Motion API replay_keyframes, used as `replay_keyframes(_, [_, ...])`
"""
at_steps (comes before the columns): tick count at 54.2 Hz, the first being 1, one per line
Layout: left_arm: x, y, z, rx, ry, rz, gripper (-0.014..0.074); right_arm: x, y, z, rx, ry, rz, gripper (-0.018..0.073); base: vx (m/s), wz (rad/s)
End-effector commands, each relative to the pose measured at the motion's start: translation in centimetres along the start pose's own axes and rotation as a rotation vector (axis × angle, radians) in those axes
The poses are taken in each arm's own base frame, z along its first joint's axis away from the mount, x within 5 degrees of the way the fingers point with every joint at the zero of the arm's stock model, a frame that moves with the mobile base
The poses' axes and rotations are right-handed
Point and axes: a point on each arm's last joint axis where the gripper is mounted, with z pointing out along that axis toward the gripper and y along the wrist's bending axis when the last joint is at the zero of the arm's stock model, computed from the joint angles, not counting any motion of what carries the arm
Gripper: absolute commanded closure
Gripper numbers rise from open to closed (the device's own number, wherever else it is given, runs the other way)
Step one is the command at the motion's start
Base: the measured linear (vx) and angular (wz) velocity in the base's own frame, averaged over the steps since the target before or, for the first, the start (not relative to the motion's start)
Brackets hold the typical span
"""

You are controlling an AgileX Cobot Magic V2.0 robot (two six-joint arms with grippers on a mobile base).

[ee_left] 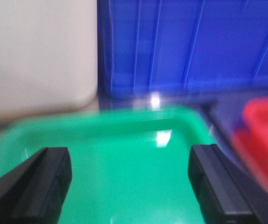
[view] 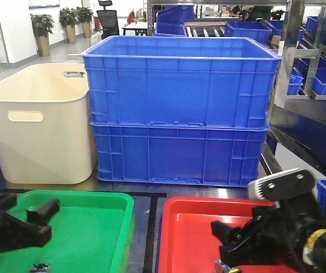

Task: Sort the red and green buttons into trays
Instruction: 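Lower left gripper over green tray and right gripper over red tray, then open both grippers to drop the buttons into their matching trays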

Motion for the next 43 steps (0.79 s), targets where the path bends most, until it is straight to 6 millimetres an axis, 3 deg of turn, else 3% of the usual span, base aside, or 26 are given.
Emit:
replay_keyframes(1, [-3.6, -0.2, -2.6, 0.007, -0.192, -0.014, 0.0020, -3.1, 0.1, -2.9, -0.008, -0.183, -0.004, -0.0004, 0.00, 0.00])
replay_keyframes(11, [-4.8, -0.4, -6.4, 0.036, -0.220, -0.016, 0.0038, -3.7, -0.1, -7.3, 0.011, -0.193, 0.000, -0.0004, 0.00, 0.00])
replay_keyframes(22, [-5.9, -0.5, -12.1, 0.067, -0.308, 0.005, 0.0038, -3.9, -0.3, -11.7, 0.025, -0.241, 0.005, -0.0004, 0.00, 0.00])
replay_keyframes(29, [-5.8, -0.5, -14.3, 0.082, -0.320, 0.010, 0.0038, -4.0, -0.3, -12.6, 0.025, -0.266, 0.006, -0.0004, 0.00, 0.00])
replay_keyframes(43, [-5.5, -0.6, -14.6, 0.089, -0.289, 0.012, 0.0038, -4.0, -0.3, -12.6, 0.024, -0.267, 0.006, -0.0004, 0.00, 0.00])
